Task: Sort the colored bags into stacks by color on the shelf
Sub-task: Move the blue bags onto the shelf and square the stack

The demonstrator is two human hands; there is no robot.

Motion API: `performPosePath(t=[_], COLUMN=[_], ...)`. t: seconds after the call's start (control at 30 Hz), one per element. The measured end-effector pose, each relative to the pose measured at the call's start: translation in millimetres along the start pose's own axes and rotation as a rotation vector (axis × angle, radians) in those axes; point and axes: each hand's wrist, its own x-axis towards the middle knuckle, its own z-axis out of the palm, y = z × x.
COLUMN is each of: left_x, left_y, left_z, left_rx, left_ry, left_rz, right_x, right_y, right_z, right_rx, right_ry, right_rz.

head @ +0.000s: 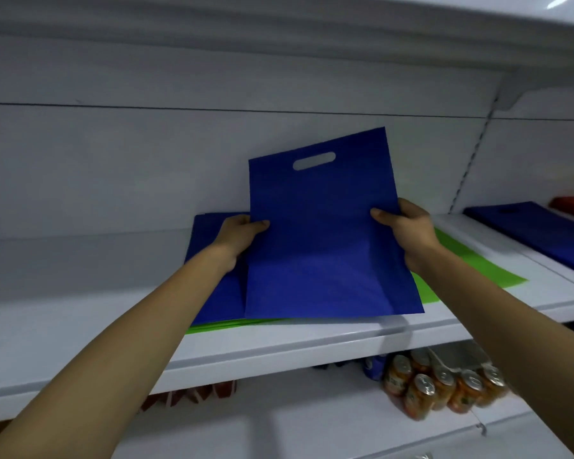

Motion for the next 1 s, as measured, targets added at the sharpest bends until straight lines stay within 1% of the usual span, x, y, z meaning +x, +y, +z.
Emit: performPosePath(t=[0.07,0.13,0.27,0.43,0.63,0.77,1.0], left_x=[-2,-5,-14,-36,-64,-87,-111], left_y=[7,18,38,52,54,53,54], left_z=[25,53,120,212,329,409,500], left_rx=[0.032,0.061,0.017,0.003,-0.076,-0.062,0.011], left_ry=[-0.028,-0.011,0.018,-0.031,-0.125,-0.207,-0.293], left_rz=[0.045,0.114,0.192,0.27,0.247,0.243,0.301], right_x=[-3,-8,-19,-37,-62,-83,-98], right_y=[-7,-16,-30,-35,-37,-40,-46], right_z=[-24,-50,-114,-205,-322,-402,-497], right_rx=[-0.019,-0.024,-0.035,-0.057,-0.093,-0.117,-0.268], right_ry=[0.036,0.064,0.106,0.202,0.35,0.459,0.568], right_rz=[-0.024,-0.041,-0.027,-0.006,0.017,0.024,0.071])
